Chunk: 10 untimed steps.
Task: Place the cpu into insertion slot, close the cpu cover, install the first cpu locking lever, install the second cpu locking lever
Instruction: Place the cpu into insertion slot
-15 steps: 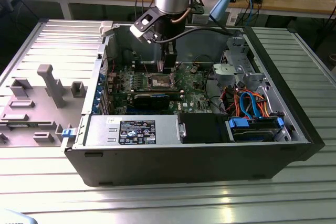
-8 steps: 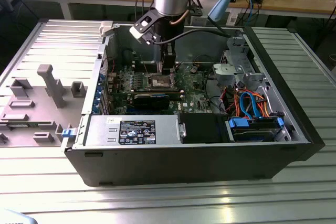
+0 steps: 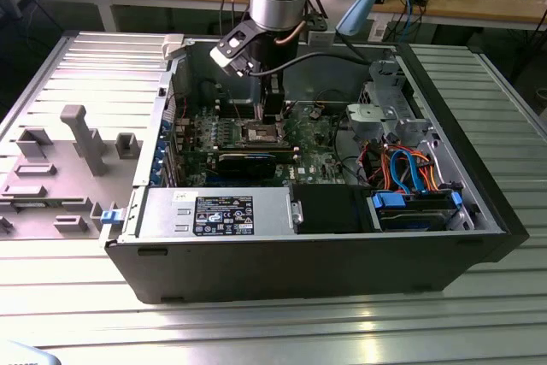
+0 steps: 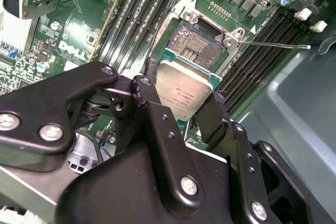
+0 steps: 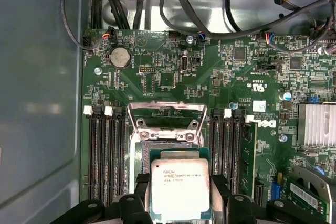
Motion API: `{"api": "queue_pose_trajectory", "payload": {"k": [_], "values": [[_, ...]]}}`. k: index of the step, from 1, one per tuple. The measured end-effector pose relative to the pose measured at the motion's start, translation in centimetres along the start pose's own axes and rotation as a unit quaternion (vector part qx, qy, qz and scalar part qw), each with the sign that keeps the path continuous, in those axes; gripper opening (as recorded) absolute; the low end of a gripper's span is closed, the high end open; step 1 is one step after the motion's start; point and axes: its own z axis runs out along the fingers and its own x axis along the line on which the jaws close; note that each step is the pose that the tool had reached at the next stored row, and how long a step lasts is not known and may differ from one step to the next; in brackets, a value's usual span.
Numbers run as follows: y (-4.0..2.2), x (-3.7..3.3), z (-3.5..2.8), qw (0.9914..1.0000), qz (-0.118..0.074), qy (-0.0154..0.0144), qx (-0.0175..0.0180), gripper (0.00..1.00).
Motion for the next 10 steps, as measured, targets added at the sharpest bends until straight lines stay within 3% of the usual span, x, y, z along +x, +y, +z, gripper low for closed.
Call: {"api": "queue_pose_trajectory", "payload": {"k": [10], "values": [[-0.28,0.20,1.16,0.99995,0.010,0.0001,0.0000,0.55]]}}
